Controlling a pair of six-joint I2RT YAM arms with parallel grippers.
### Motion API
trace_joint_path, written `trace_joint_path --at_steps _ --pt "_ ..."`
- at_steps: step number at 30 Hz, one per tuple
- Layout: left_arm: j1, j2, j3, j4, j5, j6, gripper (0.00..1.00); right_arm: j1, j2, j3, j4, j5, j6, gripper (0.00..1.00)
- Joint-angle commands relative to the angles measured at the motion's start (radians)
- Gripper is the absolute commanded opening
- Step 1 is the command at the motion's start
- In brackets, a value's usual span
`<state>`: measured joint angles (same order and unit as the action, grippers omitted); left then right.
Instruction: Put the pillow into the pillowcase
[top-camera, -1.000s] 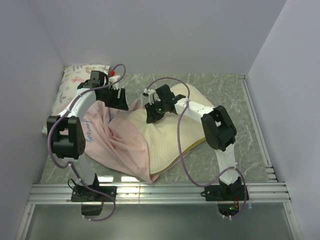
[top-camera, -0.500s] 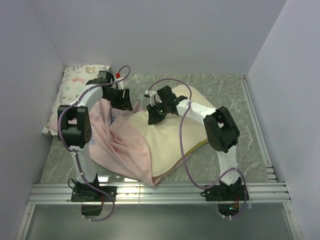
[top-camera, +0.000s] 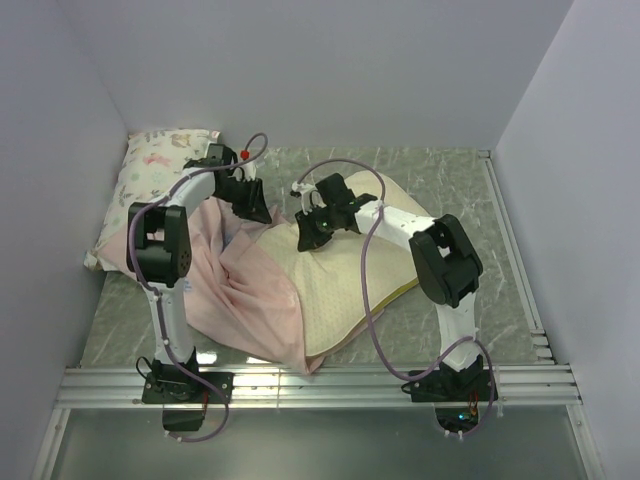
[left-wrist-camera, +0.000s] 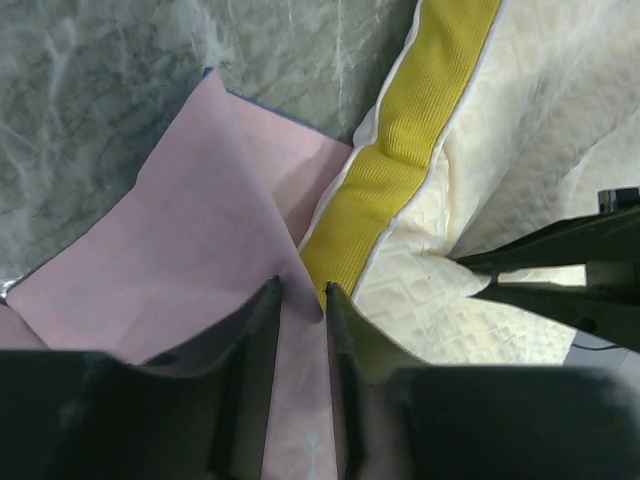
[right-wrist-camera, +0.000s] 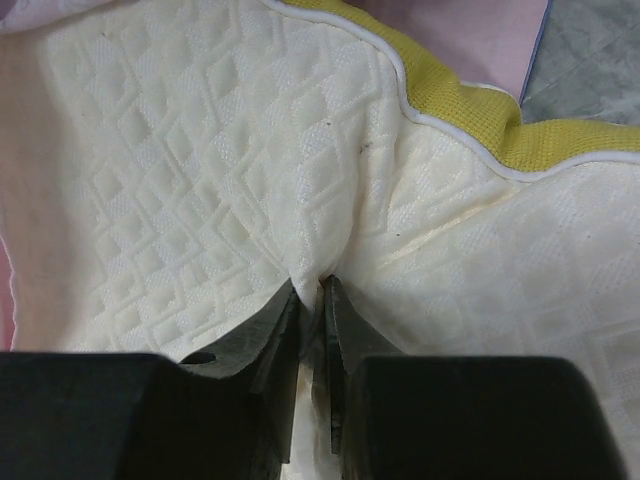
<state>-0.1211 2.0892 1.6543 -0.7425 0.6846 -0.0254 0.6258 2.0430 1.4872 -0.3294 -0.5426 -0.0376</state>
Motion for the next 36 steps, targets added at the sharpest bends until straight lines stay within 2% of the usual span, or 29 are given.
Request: trace_joint_path --at_steps 1,3,4,7,12,14,15,16,17,18,19,21,23,28,36 --pt "-0.014 0.005 0.050 0.011 0.030 -0.021 0.24 0.012 -0.030 -0.031 -0.076 -0.014 0.005 0.00" --pt "-0.015 0.006 0.055 0.012 0.016 -0.019 0.17 0.011 -0.032 -0.033 -0.077 -0.014 0.004 0.00" --pt "-0.015 0.009 0.067 0.008 0.016 -0.016 0.10 0.011 -0.032 -0.036 -0.076 -0.016 0.005 0.00" --pt "-0.017 0.028 0.093 -0.011 0.021 -0.007 0.00 0.009 -0.040 -0.041 -0.073 -0.017 0.004 0.00" --pt "-0.028 0.052 0.133 0.043 0.050 -0.045 0.00 0.009 -0.056 -0.054 -0.063 -0.037 0.011 0.00" --pt "-0.034 0.077 0.191 0.046 0.046 -0.077 0.00 0.008 -0.063 -0.061 -0.057 -0.036 0.015 0.00" --pt "-0.037 0.089 0.255 -0.015 0.020 -0.073 0.00 0.009 -0.064 -0.061 -0.062 -0.034 0.013 0.00" --pt "-0.035 0.101 0.284 -0.056 0.003 -0.056 0.07 0.006 -0.064 -0.058 -0.063 -0.034 0.013 0.00" --pt "-0.032 0.109 0.303 -0.087 -0.022 -0.018 0.19 0.005 -0.064 -0.061 -0.062 -0.033 0.015 0.00" --pt "-0.022 0.101 0.306 -0.110 -0.078 -0.004 0.34 0.003 -0.063 -0.059 -0.056 -0.036 0.018 0.00" --pt "-0.012 0.066 0.276 -0.127 -0.094 0.008 0.57 0.003 -0.058 -0.058 -0.054 -0.037 0.018 0.00" --pt "0.003 0.026 0.222 -0.132 -0.128 0.056 0.67 0.003 -0.047 -0.048 -0.054 -0.039 0.022 0.00" --pt "0.011 -0.021 0.154 -0.156 -0.184 0.088 0.71 0.003 -0.044 -0.045 -0.054 -0.034 0.022 0.00" --pt "0.009 -0.067 0.024 -0.158 -0.224 0.090 0.70 0.003 -0.043 -0.042 -0.056 -0.028 0.018 0.00" --pt "0.003 -0.026 0.035 -0.126 -0.103 0.032 0.69 0.005 -0.046 -0.041 -0.059 -0.033 0.024 0.00"
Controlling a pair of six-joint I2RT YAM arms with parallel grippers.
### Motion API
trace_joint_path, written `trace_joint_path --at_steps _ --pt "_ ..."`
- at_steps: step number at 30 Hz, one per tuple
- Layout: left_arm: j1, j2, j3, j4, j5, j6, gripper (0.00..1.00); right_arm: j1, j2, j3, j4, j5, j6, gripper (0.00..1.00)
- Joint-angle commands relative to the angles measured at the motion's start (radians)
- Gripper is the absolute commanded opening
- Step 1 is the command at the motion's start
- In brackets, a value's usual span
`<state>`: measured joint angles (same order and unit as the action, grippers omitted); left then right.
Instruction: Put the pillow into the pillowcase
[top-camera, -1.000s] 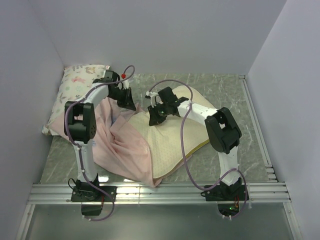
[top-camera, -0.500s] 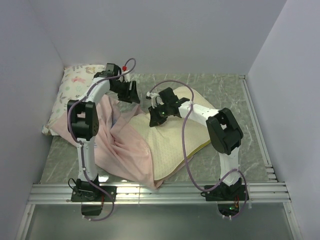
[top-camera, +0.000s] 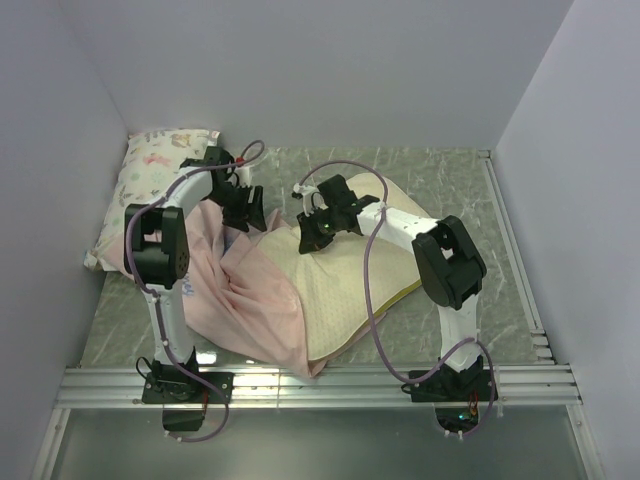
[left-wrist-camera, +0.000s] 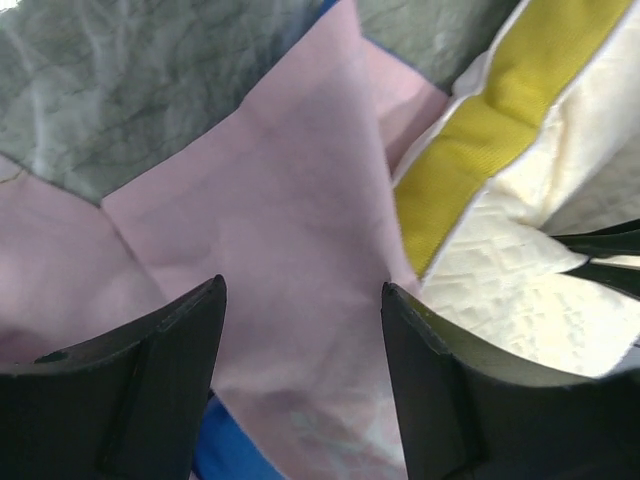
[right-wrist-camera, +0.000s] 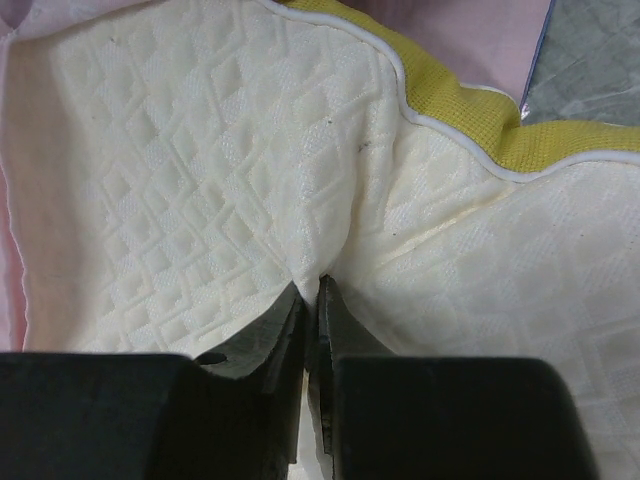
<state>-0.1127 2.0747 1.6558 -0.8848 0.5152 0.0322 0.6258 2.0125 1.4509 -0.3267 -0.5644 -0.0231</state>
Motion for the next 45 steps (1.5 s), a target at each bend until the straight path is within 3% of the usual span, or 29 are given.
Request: trace_joint_path --at_steps 1,7,13,21,24,27,30,32,34,38,45 --pt "-0.005 -0.014 0.038 0.041 0.069 -0.067 0.70 0.003 -0.015 -0.004 -0.063 -0.012 0.008 0.00" --pt "0.010 -0.060 0.058 0.110 0.077 -0.117 0.73 0.005 -0.015 0.000 -0.069 -0.014 0.006 0.00" --pt "-0.013 -0.041 0.050 0.063 0.075 -0.100 0.74 0.005 -0.012 -0.009 -0.061 -0.011 0.008 0.00" --pt "-0.047 -0.007 0.001 0.087 0.011 -0.120 0.69 0.006 -0.012 0.000 -0.067 -0.015 0.009 0.00" --pt "-0.045 0.004 -0.004 0.102 0.002 -0.137 0.59 0.005 -0.018 -0.006 -0.069 -0.019 0.008 0.00" --pt "-0.047 0.012 0.016 0.136 0.000 -0.159 0.36 0.006 -0.024 -0.018 -0.061 -0.029 0.011 0.00" --pt "-0.048 0.028 0.065 0.147 0.015 -0.176 0.23 0.006 -0.032 -0.035 -0.051 -0.031 0.014 0.00" --pt "-0.054 0.054 0.090 0.152 0.046 -0.196 0.03 0.006 -0.038 -0.046 -0.041 -0.031 0.014 0.00" --pt "-0.074 0.076 0.124 0.158 0.112 -0.227 0.00 0.006 -0.037 -0.046 -0.038 -0.032 0.015 0.00" --pt "-0.117 0.088 0.144 0.339 0.238 -0.391 0.00 0.005 -0.037 -0.035 -0.014 -0.041 0.022 0.00" --pt "-0.241 0.251 0.382 0.553 0.295 -0.662 0.00 0.008 -0.107 -0.053 0.024 -0.089 0.057 0.00"
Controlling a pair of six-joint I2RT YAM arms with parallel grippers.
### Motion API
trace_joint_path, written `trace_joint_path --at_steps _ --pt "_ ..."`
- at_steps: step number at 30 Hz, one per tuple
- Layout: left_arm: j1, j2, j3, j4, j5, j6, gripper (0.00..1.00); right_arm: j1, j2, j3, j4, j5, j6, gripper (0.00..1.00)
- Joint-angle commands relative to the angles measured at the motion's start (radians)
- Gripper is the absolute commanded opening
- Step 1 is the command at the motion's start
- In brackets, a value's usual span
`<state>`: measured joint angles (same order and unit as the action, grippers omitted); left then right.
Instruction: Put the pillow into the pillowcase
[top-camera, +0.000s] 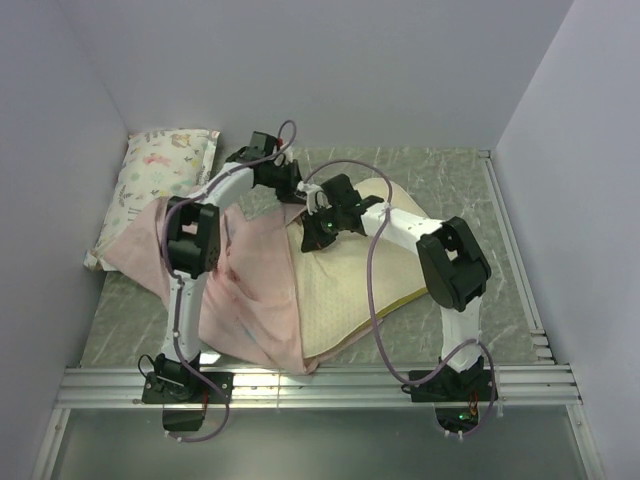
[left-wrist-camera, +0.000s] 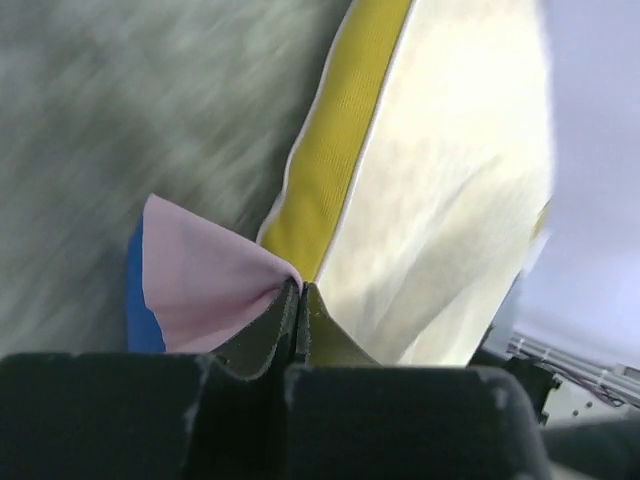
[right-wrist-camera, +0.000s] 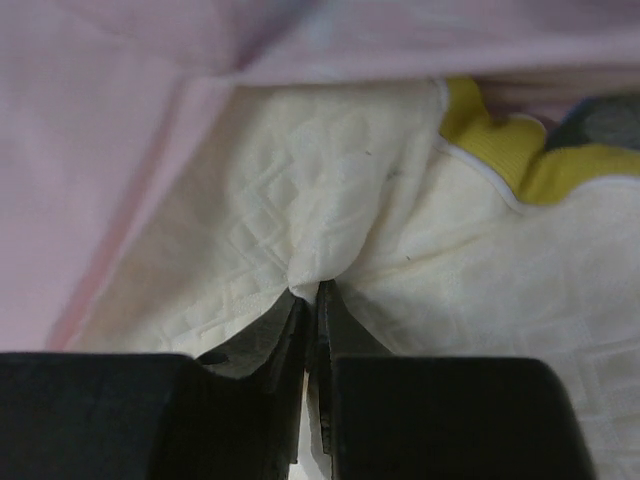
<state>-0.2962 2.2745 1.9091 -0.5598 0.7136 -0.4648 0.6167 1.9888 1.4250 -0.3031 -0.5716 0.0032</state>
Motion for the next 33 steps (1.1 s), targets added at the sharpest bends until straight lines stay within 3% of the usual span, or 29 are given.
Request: trace_joint_path --at_steps 1,5,9,16,17,18,19,24,29,32,33 --pt "-0.064 0.092 0.149 0.288 0.099 -0.199 0.00 0.015 -0.111 -0.046 0.007 -0.096 0.032 0.00" --pt "-0.096 0.210 0.281 0.362 0.119 -0.249 0.00 0.015 -0.169 -0.100 0.051 -0.097 0.047 0.00" --pt "-0.107 0.264 0.304 0.455 0.147 -0.256 0.00 0.002 -0.194 -0.129 0.082 -0.010 0.057 0.00" --pt "0.012 0.208 0.453 0.336 -0.017 -0.077 0.71 -0.139 -0.113 -0.086 0.139 0.153 0.178 0.00" --pt "0.035 0.185 0.456 0.318 -0.061 -0.043 0.76 -0.171 -0.099 -0.074 0.139 0.180 0.198 0.00" --pt "0.073 0.156 0.444 0.257 -0.095 -0.005 0.91 -0.187 -0.087 -0.061 0.136 0.200 0.202 0.00" --pt "0.090 0.079 0.424 0.226 -0.126 0.071 0.94 -0.201 -0.067 -0.043 0.134 0.255 0.210 0.00" --pt "0.193 -0.262 0.113 0.002 -0.246 0.341 0.94 -0.294 -0.036 -0.011 0.130 0.386 0.262 0.00" --pt "0.218 -0.548 -0.252 -0.066 -0.293 0.518 0.91 -0.385 -0.042 -0.021 0.110 0.529 0.291 0.00" --pt "0.212 -0.725 -0.555 -0.026 -0.260 0.574 0.87 -0.428 -0.083 -0.035 0.075 0.336 0.250 0.00" --pt "0.207 -0.797 -0.606 -0.016 -0.263 0.595 0.84 -0.428 -0.097 -0.034 0.050 0.282 0.230 0.10"
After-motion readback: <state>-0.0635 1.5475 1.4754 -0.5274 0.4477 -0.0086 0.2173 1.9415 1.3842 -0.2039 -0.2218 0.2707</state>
